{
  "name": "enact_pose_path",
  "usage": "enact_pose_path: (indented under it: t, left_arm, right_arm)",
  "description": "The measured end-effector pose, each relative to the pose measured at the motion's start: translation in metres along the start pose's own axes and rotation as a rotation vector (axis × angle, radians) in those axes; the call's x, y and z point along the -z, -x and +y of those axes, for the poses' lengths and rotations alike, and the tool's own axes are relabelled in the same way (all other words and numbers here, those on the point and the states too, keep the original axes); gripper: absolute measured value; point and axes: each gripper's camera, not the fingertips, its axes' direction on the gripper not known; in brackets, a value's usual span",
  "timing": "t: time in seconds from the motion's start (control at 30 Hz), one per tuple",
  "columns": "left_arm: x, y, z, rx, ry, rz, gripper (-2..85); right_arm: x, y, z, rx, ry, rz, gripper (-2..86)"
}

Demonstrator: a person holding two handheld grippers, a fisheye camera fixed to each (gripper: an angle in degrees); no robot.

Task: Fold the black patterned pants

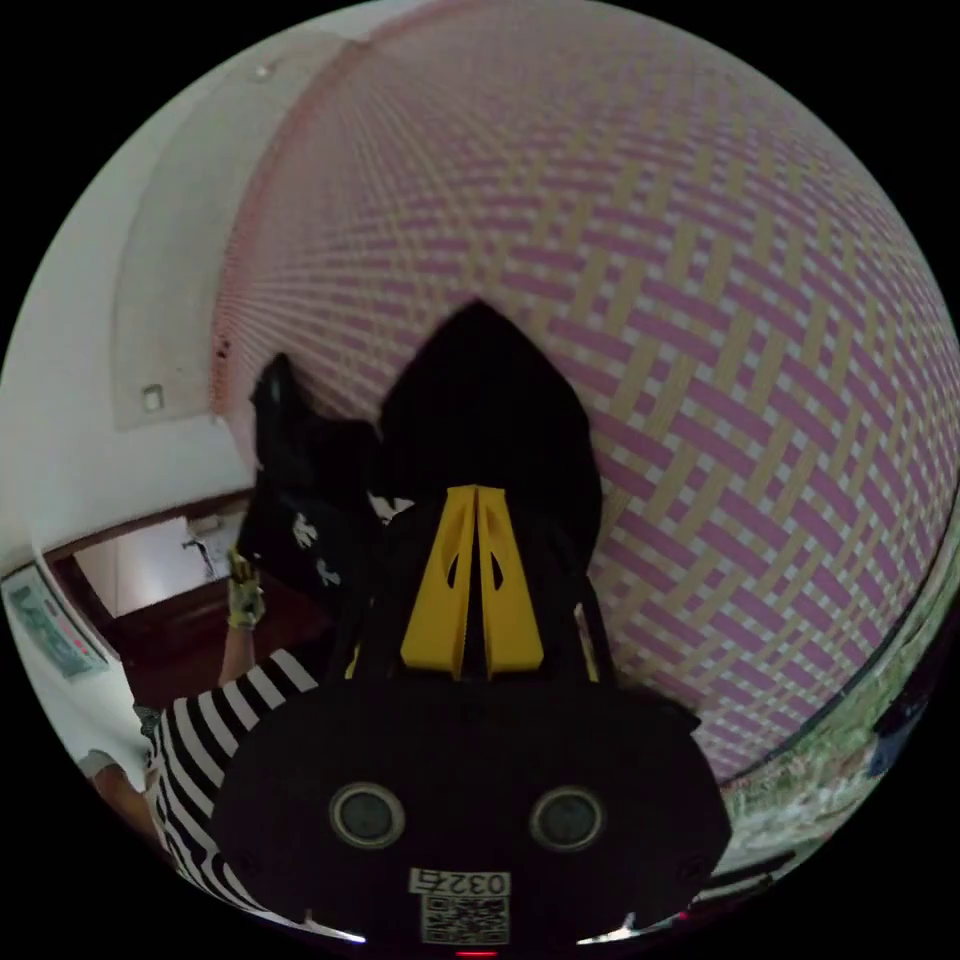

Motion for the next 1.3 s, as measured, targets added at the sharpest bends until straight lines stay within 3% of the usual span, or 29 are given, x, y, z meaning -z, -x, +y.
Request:
enact_pose_path:
  t: [0.1,0.27,0.47,0.67,0.77,0.87,1.1,1.3]
  left_arm:
    - [-0.016,-0.006,-0.014,0.009,0.014,0.041,-0.3]
    - [-0.041,-0.027,-0.034,-0.068,0.165,0.002,-0.2]
    - [0.0,-0.007,-0.027,-0.028,0.144,-0.001,-0.3]
    - [0.039,0.016,-0.007,0.011,0.058,0.031,-0.4]
    - [0.047,0.016,0.002,0.0,0.035,0.005,-0.4]
    - [0.051,0.013,0.009,-0.02,0.022,-0.029,-0.4]
    - [0.05,0.016,0.021,0.019,-0.02,-0.035,-0.3]
    - [0.043,0.014,0.027,0.017,-0.011,-0.059,-0.3]
  right_arm:
    - [0.059,0.013,0.026,0.024,-0.197,-0.102,-1.0]
    - [0.103,0.012,0.076,-0.016,-0.291,-0.038,-0.9]
    - [0.071,-0.003,0.087,-0.092,-0.194,0.033,1.3]
    - [0.016,0.014,0.028,-0.102,-0.027,0.181,6.4]
    - [-0.008,0.014,-0.008,-0.097,0.055,0.162,8.0]
    - [-0.024,0.03,-0.041,0.011,0.078,0.184,8.3]
    - [-0.068,0.074,-0.083,0.299,0.154,0.502,11.0]
    - [-0.079,0.064,-0.061,0.35,0.132,0.465,11.1]
